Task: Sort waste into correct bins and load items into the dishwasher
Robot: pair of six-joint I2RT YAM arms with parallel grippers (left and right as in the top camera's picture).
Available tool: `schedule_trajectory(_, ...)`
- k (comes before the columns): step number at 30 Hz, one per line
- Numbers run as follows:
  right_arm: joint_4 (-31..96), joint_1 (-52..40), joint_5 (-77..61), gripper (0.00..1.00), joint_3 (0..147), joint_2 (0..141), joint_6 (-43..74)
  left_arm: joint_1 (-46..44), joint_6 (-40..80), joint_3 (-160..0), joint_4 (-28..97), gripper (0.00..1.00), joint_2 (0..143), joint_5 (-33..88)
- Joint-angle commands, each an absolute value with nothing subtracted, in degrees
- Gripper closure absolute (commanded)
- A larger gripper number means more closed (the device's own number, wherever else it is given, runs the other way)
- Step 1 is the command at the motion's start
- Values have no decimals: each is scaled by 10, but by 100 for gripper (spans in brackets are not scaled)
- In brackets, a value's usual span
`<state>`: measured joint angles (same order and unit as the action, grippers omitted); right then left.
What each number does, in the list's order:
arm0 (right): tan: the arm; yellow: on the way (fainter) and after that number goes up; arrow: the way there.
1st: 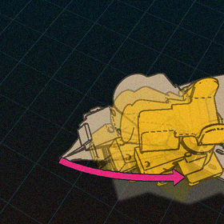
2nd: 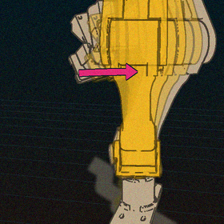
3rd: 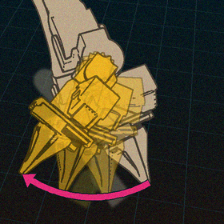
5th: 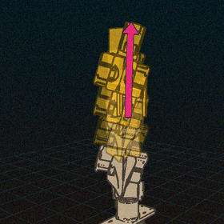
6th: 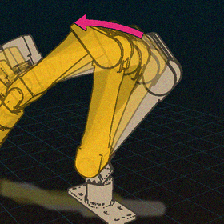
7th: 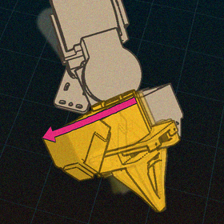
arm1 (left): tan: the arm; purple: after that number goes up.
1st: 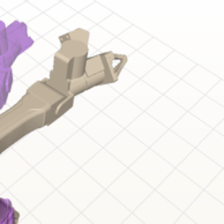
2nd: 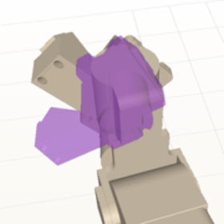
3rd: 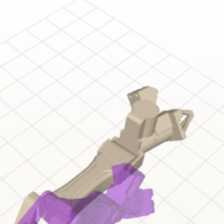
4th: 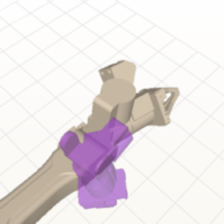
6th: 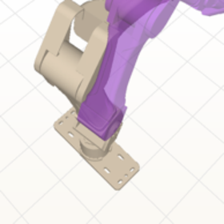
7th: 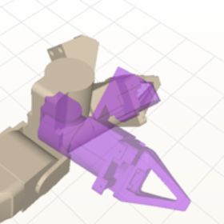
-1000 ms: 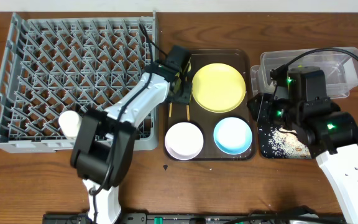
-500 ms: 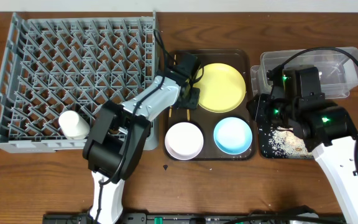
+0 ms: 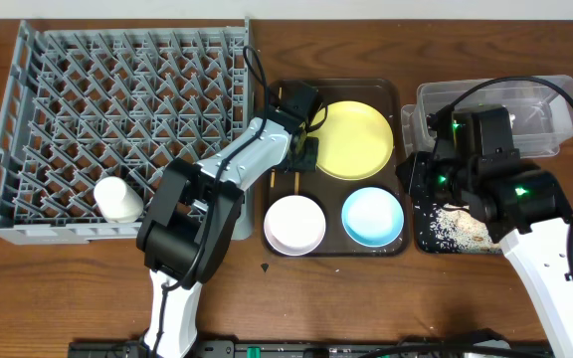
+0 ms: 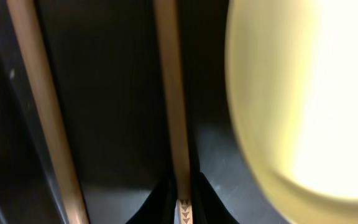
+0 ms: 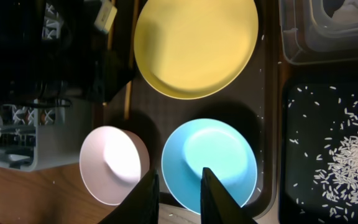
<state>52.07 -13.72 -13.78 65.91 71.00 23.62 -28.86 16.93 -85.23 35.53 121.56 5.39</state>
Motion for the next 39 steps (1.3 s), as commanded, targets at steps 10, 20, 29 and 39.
schedule_trajectory(10,536,-136,-145,82,658,712,235,-259,177,-889,425,91,1071,48)
schedule_trajectory(20,538,-136,-144,82,658,712,235,-214,169,-881,531,91,997,-117)
schedule_trajectory(29,538,-136,-144,82,658,712,235,-182,155,-856,522,85,1061,-121)
schedule_trajectory(39,538,-136,-144,83,658,712,235,-190,151,-886,517,78,1011,22)
